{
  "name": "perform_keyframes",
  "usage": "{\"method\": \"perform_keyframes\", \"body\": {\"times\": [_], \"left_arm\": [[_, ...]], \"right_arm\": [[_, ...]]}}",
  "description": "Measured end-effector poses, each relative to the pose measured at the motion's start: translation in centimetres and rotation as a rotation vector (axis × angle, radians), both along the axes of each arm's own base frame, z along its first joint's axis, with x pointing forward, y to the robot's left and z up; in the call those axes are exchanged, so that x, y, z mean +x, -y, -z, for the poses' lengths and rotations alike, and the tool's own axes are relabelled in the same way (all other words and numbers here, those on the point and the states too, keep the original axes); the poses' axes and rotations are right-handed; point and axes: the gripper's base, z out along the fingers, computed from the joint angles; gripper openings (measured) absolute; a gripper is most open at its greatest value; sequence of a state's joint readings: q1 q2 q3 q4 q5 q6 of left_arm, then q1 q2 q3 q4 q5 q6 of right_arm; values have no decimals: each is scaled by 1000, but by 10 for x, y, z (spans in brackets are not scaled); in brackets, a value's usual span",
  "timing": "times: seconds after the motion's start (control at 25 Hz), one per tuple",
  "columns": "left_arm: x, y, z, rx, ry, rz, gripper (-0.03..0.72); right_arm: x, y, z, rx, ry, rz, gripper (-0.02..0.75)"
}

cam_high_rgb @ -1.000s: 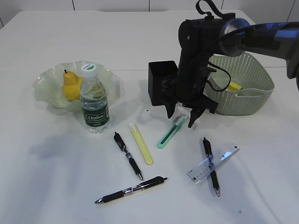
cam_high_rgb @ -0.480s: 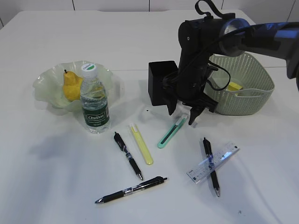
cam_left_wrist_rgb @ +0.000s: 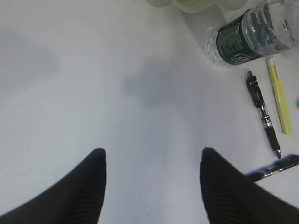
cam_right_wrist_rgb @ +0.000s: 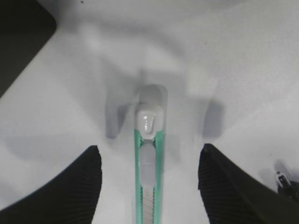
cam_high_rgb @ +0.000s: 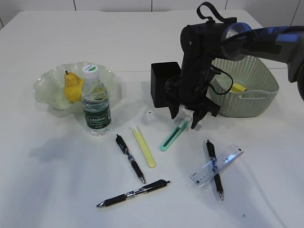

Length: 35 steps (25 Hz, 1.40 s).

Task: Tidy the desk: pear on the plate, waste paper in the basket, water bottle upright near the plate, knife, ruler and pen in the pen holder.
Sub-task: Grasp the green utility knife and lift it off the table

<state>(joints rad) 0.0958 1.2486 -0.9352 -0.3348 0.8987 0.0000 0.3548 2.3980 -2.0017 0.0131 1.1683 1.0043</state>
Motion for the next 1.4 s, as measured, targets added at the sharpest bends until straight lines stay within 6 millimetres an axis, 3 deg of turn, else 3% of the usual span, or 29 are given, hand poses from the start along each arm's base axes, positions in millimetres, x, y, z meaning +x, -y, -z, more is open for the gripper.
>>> {"method": "perform_keyframes", "body": {"times": [0.96,1.12,1.4], "left_arm": [[0,0,0,-1,4,-2,449],[0,0,0,-3,4,-2,449],[2,0,3,-4,-9,-2,449]], "right_arm": [[1,1,15,-21,-21,0,477],[1,1,15,-21,-21,0,396],[1,1,15,-21,-21,-9,156]]}}
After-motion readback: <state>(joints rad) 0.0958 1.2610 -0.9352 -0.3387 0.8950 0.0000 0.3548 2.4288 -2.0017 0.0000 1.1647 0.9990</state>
